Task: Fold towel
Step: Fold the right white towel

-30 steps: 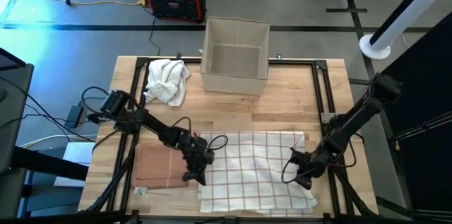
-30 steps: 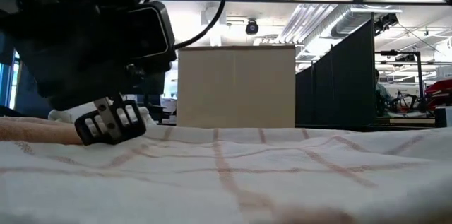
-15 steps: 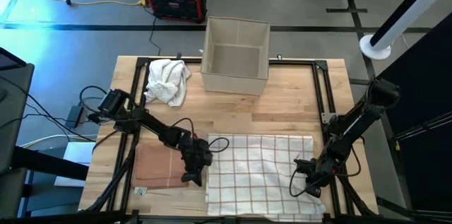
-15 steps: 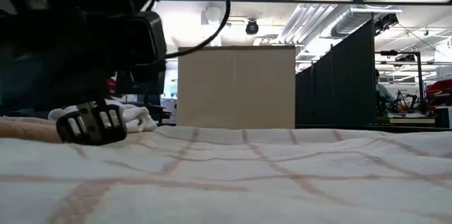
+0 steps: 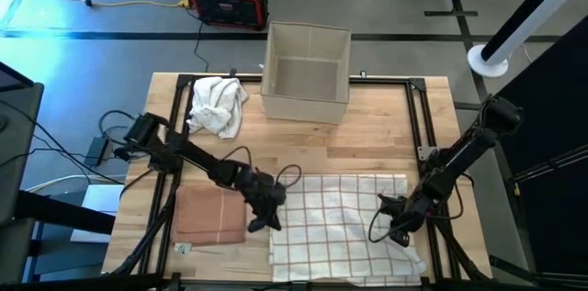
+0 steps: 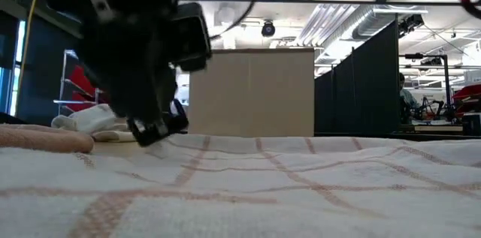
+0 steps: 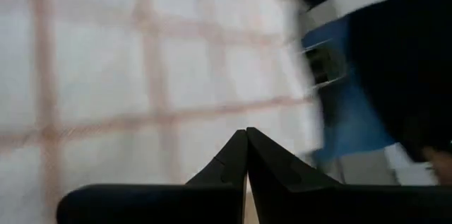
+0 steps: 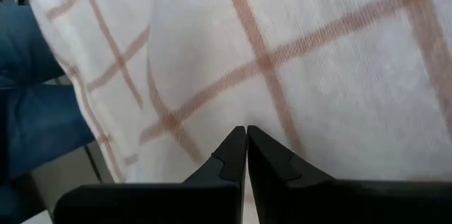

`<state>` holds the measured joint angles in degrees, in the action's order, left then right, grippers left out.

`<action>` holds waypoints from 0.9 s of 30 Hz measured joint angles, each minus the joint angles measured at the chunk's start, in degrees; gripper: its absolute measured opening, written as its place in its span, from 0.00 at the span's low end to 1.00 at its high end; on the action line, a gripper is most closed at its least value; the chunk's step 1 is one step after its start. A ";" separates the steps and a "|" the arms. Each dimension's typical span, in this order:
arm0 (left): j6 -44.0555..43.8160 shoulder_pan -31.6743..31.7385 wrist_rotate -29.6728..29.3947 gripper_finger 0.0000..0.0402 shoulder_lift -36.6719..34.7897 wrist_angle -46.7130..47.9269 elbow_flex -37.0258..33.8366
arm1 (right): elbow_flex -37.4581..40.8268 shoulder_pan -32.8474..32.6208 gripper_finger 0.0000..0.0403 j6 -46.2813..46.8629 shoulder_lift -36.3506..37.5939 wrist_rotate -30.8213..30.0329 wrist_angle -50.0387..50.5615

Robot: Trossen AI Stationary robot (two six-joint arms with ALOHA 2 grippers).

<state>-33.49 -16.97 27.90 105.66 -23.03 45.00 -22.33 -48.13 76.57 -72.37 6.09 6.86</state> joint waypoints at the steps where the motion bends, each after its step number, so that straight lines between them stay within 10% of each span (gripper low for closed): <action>1: -0.40 -0.18 1.09 0.00 1.20 -1.68 0.87 | 0.00 0.63 0.00 -0.61 0.02 0.70 -0.04; 9: -2.40 -4.83 3.03 0.00 7.83 -4.20 7.55 | -0.24 -0.19 0.00 0.66 2.16 3.26 -1.81; 20: -1.82 -11.00 -19.49 0.00 8.07 15.82 15.09 | -2.38 -8.19 0.00 4.58 3.56 -5.47 2.28; 27: -1.13 -11.37 -23.11 0.00 7.97 19.93 15.80 | -1.83 -12.01 0.00 4.44 1.37 -6.06 5.91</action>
<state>-34.62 -28.34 4.79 113.63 -3.10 60.80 -24.16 -60.15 81.01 -71.01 0.03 12.77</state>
